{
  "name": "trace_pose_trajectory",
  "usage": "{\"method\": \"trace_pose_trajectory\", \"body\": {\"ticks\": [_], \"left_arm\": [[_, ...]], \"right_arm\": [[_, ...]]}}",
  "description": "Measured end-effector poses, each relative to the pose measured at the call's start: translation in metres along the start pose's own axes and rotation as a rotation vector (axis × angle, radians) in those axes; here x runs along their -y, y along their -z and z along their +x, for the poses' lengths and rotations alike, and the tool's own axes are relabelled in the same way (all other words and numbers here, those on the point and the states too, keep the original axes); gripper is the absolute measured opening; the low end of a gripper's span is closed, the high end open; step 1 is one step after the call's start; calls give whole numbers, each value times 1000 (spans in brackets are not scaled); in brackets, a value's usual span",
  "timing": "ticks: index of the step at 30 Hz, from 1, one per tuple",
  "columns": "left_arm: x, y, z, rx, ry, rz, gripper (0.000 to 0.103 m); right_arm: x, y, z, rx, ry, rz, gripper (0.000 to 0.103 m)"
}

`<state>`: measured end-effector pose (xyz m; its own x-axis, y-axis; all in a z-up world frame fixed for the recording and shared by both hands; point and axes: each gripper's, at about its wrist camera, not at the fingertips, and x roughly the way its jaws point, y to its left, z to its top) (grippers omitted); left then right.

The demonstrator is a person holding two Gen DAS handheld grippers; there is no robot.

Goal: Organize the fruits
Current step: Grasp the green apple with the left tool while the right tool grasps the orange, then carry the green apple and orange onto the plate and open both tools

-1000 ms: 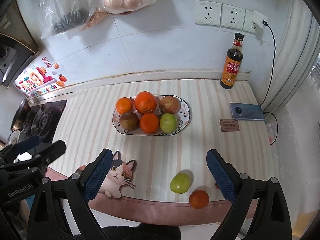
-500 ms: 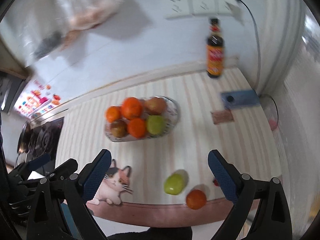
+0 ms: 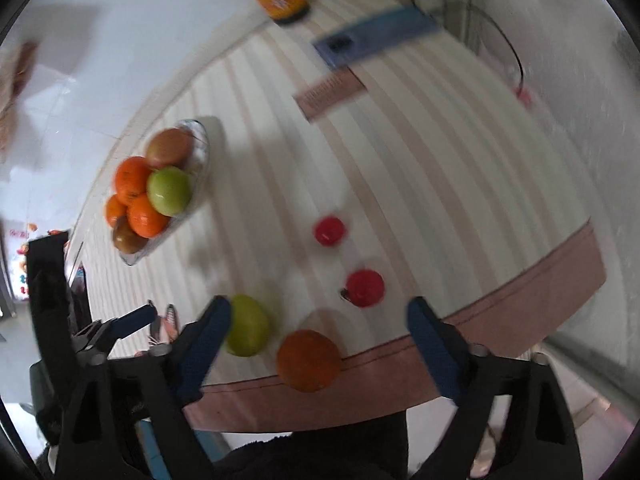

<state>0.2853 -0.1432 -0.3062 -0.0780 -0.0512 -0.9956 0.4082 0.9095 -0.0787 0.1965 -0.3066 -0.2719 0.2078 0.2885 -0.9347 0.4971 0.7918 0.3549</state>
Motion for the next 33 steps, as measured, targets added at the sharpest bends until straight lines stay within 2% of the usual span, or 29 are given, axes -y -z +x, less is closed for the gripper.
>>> {"method": "trace_pose_trajectory", "body": {"ticks": [3, 5, 6, 8, 9, 13, 16, 18, 19, 26, 29, 33], "left_arm": [[0, -4, 22, -64, 46, -20, 101], [-2, -4, 32, -90, 95, -49, 86], [-3, -3, 34, -93, 113, -63, 67], [-3, 0, 34, -91, 146, -71, 60], [-3, 1, 31, -77, 154, -68, 53], [-11, 8, 18, -36, 80, -43, 52], [-36, 17, 17, -44, 71, -90, 52], [-55, 25, 16, -45, 60, -122, 52], [-64, 29, 15, -45, 59, -139, 52], [-126, 52, 12, -25, 56, -303, 52], [-139, 52, 17, -26, 68, -359, 52], [-151, 57, 18, -11, 83, -386, 52]], "right_arm": [[9, 9, 12, -23, -13, 27, 82], [11, 15, 17, -38, -33, 41, 82], [12, 19, 22, -53, -45, 47, 82], [11, 26, 30, -84, -65, 62, 82], [10, 29, 36, -101, -78, 69, 82], [4, 37, 55, -151, -110, 73, 82], [-6, 39, 70, -182, -88, 38, 80], [-13, 41, 79, -209, -76, 15, 61], [-19, 42, 82, -212, -61, -12, 59], [-86, 38, 91, -174, -25, -234, 59], [-109, 37, 102, -179, -2, -307, 59], [-123, 37, 112, -195, 22, -349, 59]]}}
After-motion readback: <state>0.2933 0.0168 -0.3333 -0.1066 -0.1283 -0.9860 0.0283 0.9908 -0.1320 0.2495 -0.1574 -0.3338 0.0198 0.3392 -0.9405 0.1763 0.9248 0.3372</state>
